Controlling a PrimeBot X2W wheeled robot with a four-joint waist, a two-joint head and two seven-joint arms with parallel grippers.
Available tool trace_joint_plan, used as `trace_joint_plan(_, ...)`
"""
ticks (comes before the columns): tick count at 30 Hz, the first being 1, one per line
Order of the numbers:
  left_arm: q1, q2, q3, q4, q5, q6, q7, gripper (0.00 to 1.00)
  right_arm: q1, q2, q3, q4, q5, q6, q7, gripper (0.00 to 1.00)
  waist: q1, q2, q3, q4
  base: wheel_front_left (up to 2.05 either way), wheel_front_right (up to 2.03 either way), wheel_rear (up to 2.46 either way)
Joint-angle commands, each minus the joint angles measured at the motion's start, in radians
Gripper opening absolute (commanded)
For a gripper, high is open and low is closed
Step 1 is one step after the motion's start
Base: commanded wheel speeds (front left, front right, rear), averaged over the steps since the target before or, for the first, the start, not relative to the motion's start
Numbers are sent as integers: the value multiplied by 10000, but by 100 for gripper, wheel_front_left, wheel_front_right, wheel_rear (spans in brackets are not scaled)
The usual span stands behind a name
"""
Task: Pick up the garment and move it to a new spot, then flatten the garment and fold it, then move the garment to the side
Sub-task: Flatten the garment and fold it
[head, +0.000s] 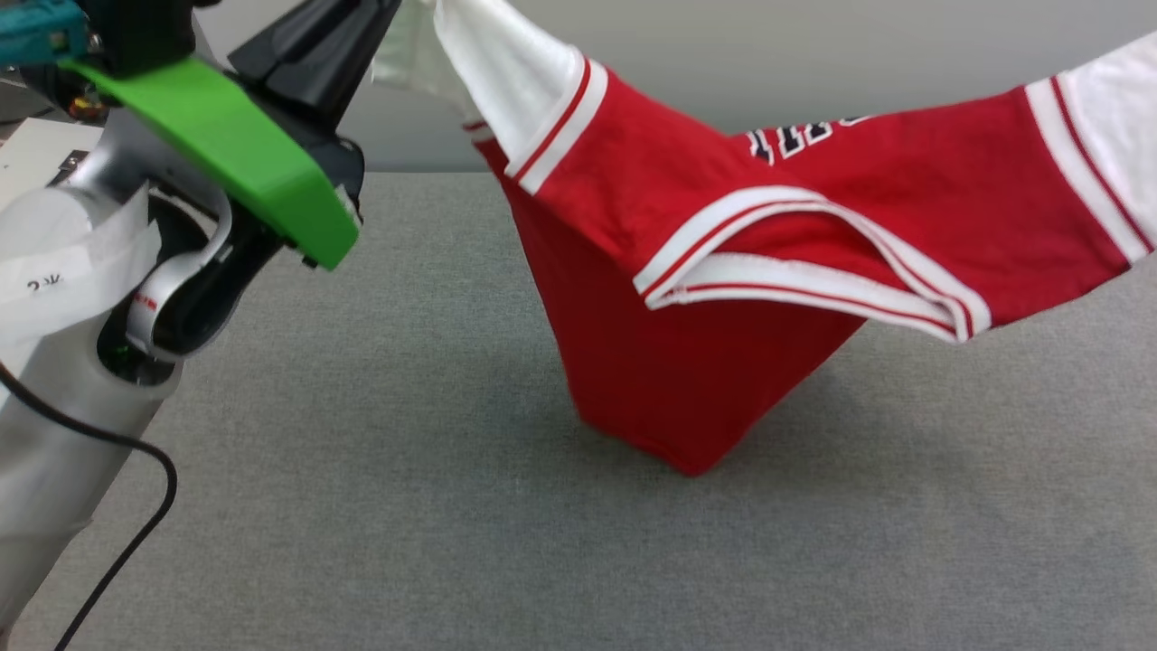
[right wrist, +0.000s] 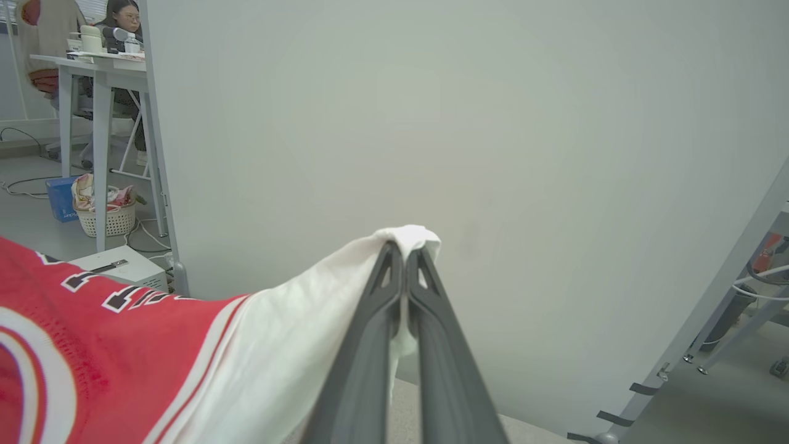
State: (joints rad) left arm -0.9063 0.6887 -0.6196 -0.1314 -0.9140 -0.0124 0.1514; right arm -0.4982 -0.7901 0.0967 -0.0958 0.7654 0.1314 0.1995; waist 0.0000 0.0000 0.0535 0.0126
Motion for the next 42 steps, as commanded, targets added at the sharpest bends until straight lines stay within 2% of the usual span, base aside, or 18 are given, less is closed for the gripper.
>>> trace_joint_plan(1,-456,-258,23,165,144,29,-78,0,-495,136,-91,171,-230,-7,43,0,0,0,253,-64,0,0,0)
trace_joint_plan(6,-1845,-883,43,994,480,-119,-132,0,-2093,498,-78,802,-720,-7,144,0,0,0,975,-161,0,0,0)
trace_joint_plan(15,-5053,-1903,244,3284,1026,-572,-361,0,-6111,989,912,2841,-1519,-7,80,0,0,0,2686,-391,0,0,0)
trace_joint_plan(21,-7095,-2319,217,4916,1632,-836,-843,0,-8610,1189,1539,4320,-1973,-7,-314,0,0,0,3597,-373,0,0,0)
trace_joint_plan(27,-8430,-2583,149,6149,1916,-999,-1313,0,-10588,1475,2178,5741,-2342,-7,-1040,0,0,0,4186,-400,0,0,0)
trace_joint_plan(34,-8734,-2606,65,7350,1774,-1121,-1923,0,-11396,2098,2764,7171,-2303,-7,-2038,0,0,0,4488,-541,0,0,0)
trace_joint_plan(42,-7320,-2210,-219,7863,1175,-1176,-2805,0,-10390,2610,3587,8002,-1671,-7,-3105,0,0,0,4124,-729,0,0,0)
